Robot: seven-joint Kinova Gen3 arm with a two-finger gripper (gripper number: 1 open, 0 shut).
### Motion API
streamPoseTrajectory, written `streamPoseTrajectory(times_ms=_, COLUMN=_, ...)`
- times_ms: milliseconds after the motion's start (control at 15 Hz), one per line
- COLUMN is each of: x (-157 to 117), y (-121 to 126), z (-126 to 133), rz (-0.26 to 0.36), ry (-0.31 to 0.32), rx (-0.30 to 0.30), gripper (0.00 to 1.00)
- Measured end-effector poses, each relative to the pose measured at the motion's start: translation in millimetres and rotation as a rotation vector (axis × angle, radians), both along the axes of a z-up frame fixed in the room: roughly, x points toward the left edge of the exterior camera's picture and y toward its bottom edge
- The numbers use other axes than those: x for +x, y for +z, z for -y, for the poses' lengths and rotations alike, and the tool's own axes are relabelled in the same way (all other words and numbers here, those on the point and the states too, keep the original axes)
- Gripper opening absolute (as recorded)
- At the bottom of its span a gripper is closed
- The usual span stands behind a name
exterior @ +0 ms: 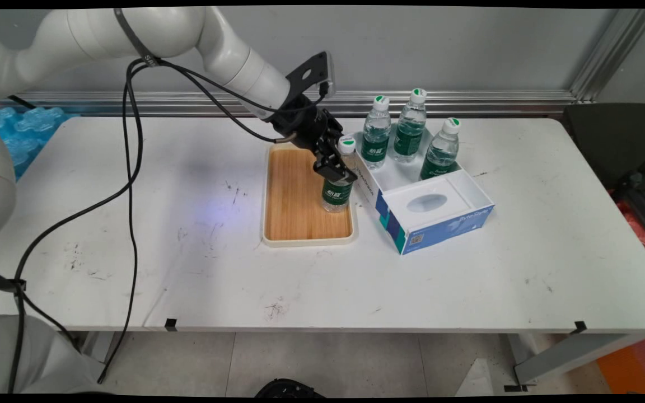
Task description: Place the picked object on the tray
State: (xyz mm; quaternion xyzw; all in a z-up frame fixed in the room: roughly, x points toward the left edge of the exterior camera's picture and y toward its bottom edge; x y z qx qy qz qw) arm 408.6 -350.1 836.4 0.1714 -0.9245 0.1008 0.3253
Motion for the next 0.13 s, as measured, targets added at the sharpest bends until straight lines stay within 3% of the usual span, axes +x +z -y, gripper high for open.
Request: streamPoseTrajectory(times_ms=133, x=0.4, y=-1.9, z=-0.5, rz=-0.003, ry=0.007, rx=0.008, gripper=1.00)
